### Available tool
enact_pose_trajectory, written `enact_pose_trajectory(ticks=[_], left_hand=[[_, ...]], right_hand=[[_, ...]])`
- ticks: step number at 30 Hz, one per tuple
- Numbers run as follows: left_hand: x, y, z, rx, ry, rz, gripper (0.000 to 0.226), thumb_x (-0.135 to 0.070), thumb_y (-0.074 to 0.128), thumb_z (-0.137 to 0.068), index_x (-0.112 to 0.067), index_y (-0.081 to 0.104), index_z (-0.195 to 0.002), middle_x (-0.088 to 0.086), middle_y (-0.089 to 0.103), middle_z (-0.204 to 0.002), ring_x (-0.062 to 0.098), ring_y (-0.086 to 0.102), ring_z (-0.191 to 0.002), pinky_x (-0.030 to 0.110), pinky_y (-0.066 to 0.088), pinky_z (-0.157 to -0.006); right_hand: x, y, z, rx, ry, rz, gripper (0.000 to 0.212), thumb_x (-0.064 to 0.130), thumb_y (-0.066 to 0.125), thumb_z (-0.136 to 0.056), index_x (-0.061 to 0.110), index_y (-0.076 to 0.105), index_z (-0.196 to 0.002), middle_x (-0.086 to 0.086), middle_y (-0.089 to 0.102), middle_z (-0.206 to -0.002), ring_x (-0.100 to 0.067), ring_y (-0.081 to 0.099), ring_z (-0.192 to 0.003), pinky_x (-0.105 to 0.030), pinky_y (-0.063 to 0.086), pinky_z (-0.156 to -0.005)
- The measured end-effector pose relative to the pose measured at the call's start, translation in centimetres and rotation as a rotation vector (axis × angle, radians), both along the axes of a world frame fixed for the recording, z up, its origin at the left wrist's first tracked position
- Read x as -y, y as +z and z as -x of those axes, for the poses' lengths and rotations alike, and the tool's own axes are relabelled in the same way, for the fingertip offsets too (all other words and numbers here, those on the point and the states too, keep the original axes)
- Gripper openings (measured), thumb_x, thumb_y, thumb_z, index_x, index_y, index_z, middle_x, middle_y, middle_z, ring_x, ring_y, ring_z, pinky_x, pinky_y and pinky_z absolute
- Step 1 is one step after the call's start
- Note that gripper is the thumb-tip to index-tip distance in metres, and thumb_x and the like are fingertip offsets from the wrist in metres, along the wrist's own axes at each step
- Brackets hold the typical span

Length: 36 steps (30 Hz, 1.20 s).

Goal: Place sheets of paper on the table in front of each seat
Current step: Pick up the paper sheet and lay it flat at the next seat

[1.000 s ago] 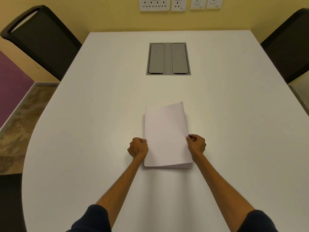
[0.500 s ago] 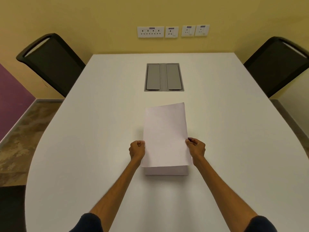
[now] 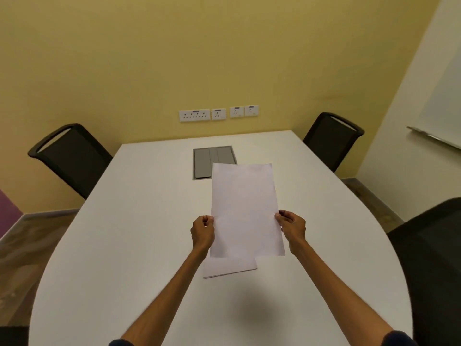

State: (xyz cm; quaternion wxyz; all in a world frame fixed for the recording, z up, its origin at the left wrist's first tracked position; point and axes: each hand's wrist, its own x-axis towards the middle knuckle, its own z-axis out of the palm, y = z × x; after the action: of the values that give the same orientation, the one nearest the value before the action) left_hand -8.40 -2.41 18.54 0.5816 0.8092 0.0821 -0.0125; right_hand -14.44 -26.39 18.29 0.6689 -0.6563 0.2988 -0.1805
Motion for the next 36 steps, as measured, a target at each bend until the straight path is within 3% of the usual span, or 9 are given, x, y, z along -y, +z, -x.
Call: enact_pose_trajectory(ticks=[3, 7, 11, 18, 21, 26, 32, 36], left_hand=[[1.7, 1.5, 2.0, 0.057, -0.048, 0.004, 0.019, -0.017, 0.051, -0.1, -0.002, 0.061, -0.096, 0.01, 0.061, -0.091, 0.022, 0.055, -0.083, 0.03, 0.043, -0.074], [4.9, 3.4, 5.3, 0.113, -0.101, 0.05, 0.022, -0.018, 0.05, -0.101, 0.0, 0.062, -0.101, 0.008, 0.061, -0.093, 0.021, 0.055, -0.085, 0.029, 0.043, -0.074], [8.9, 5.2, 8.8, 0.158, -0.185, 0.066, 0.022, -0.019, 0.05, -0.1, -0.002, 0.063, -0.097, 0.007, 0.064, -0.092, 0.022, 0.056, -0.084, 0.03, 0.042, -0.072], [18.0, 8.2, 17.4, 0.227, -0.36, 0.107, 0.022, -0.021, 0.049, -0.1, -0.004, 0.063, -0.097, 0.006, 0.064, -0.093, 0.021, 0.056, -0.083, 0.03, 0.041, -0.071], [21.7, 8.5, 22.5, 0.24, -0.433, 0.119, 0.022, -0.021, 0.048, -0.1, -0.005, 0.062, -0.097, 0.004, 0.063, -0.093, 0.02, 0.056, -0.083, 0.03, 0.043, -0.072], [27.2, 8.3, 31.4, 0.251, -0.506, 0.15, 0.02, -0.022, 0.048, -0.101, -0.007, 0.06, -0.096, 0.003, 0.062, -0.092, 0.02, 0.056, -0.083, 0.031, 0.044, -0.074], [33.4, 8.1, 39.7, 0.229, -0.582, 0.176, 0.023, -0.024, 0.048, -0.102, -0.004, 0.06, -0.103, 0.007, 0.061, -0.1, 0.023, 0.057, -0.09, 0.035, 0.048, -0.081], [37.7, 8.4, 43.8, 0.246, -0.626, 0.191, 0.025, -0.025, 0.048, -0.102, -0.004, 0.061, -0.106, 0.006, 0.061, -0.099, 0.021, 0.058, -0.091, 0.032, 0.048, -0.083]], right_hand=[[1.3, 1.5, 3.3, 0.063, -0.047, 0.012, 0.027, 0.009, 0.07, -0.087, 0.003, 0.068, -0.113, -0.011, 0.07, -0.108, -0.021, 0.066, -0.092, -0.035, 0.054, -0.087], [3.8, 3.7, 8.1, 0.105, -0.11, 0.045, 0.026, 0.008, 0.071, -0.086, 0.0, 0.068, -0.111, -0.01, 0.07, -0.102, -0.024, 0.066, -0.091, -0.041, 0.056, -0.089], [7.0, 5.6, 13.5, 0.149, -0.206, 0.084, 0.027, 0.01, 0.072, -0.085, 0.001, 0.069, -0.11, -0.008, 0.071, -0.098, -0.016, 0.066, -0.081, -0.027, 0.054, -0.073], [14.2, 7.9, 25.1, 0.175, -0.39, 0.111, 0.023, 0.016, 0.072, -0.086, 0.007, 0.072, -0.106, 0.001, 0.07, -0.091, -0.014, 0.066, -0.085, -0.024, 0.054, -0.073], [17.0, 8.4, 31.7, 0.186, -0.454, 0.117, 0.018, 0.018, 0.073, -0.085, 0.01, 0.073, -0.102, 0.0, 0.072, -0.092, -0.016, 0.068, -0.086, -0.029, 0.056, -0.076], [20.9, 9.1, 42.1, 0.195, -0.539, 0.124, 0.017, 0.017, 0.074, -0.084, 0.009, 0.072, -0.099, 0.0, 0.072, -0.086, -0.01, 0.065, -0.074, -0.018, 0.047, -0.061], [25.2, 9.5, 52.2, 0.21, -0.618, 0.076, 0.022, 0.012, 0.075, -0.083, 0.002, 0.071, -0.102, -0.011, 0.072, -0.096, -0.024, 0.067, -0.084, -0.036, 0.057, -0.078], [28.6, 9.7, 57.1, 0.208, -0.664, 0.088, 0.025, 0.013, 0.074, -0.084, 0.003, 0.071, -0.106, -0.007, 0.07, -0.092, -0.013, 0.062, -0.071, -0.018, 0.05, -0.061]])
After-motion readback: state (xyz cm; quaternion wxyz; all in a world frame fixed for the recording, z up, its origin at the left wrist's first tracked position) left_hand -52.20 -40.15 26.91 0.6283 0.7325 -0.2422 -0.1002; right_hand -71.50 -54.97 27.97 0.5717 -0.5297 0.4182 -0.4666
